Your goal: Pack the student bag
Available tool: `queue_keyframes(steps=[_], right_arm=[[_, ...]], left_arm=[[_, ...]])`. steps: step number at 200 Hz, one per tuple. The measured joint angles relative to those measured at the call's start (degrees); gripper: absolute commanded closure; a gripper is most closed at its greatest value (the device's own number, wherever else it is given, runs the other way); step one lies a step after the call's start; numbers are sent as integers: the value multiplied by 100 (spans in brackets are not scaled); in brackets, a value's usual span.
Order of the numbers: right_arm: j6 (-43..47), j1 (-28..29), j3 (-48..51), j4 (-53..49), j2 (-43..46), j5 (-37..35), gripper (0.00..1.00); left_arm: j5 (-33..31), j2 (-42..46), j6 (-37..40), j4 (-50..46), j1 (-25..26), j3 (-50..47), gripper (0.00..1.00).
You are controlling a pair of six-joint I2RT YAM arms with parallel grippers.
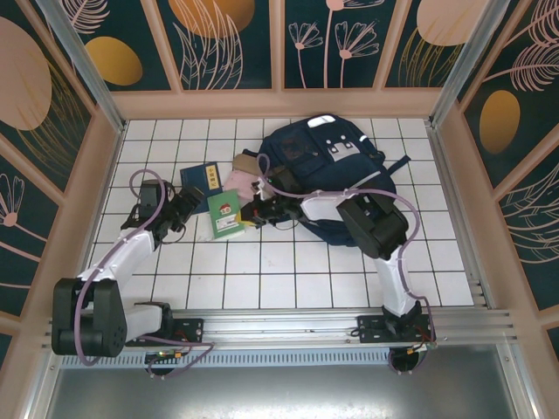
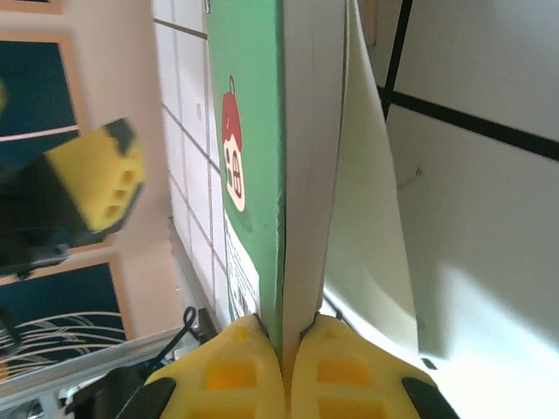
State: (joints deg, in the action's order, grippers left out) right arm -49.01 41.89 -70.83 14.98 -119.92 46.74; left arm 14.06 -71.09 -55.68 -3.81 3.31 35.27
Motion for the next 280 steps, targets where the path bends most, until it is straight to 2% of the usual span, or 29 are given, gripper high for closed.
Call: queue_keyframes(steps=[38, 78, 113, 144, 199, 217, 240, 280], right_arm=[[-420, -223, 605, 774, 511, 372, 100], [-841, -260, 1110, 1458, 579, 592, 100], [-1073, -260, 1335, 1875, 579, 695, 100], [-1237, -282, 1392, 2048, 579, 756, 100], [-1510, -358, 1427, 2332, 579, 774, 100], [-1655, -400, 1467, 2417, 579, 737, 100], [-1851, -439, 1515, 2564, 575, 697, 100], [-2063, -463, 1543, 2695, 575, 693, 100]], left_arm=[[1062, -632, -317, 922, 0, -553, 20], [1598, -984, -726, 1816, 2, -813, 20], [1764, -1095, -1051, 2496, 50, -927, 23], [1805, -1187, -1399, 3047, 177, -979, 31], [1834, -826, -1698, 3348, 282, -1049, 42], [1969, -592, -1779, 3471, 411, -1126, 41], [2094, -498, -1928, 3687, 481, -1154, 31], [2061, -570, -1873, 3731, 551, -1147, 28]])
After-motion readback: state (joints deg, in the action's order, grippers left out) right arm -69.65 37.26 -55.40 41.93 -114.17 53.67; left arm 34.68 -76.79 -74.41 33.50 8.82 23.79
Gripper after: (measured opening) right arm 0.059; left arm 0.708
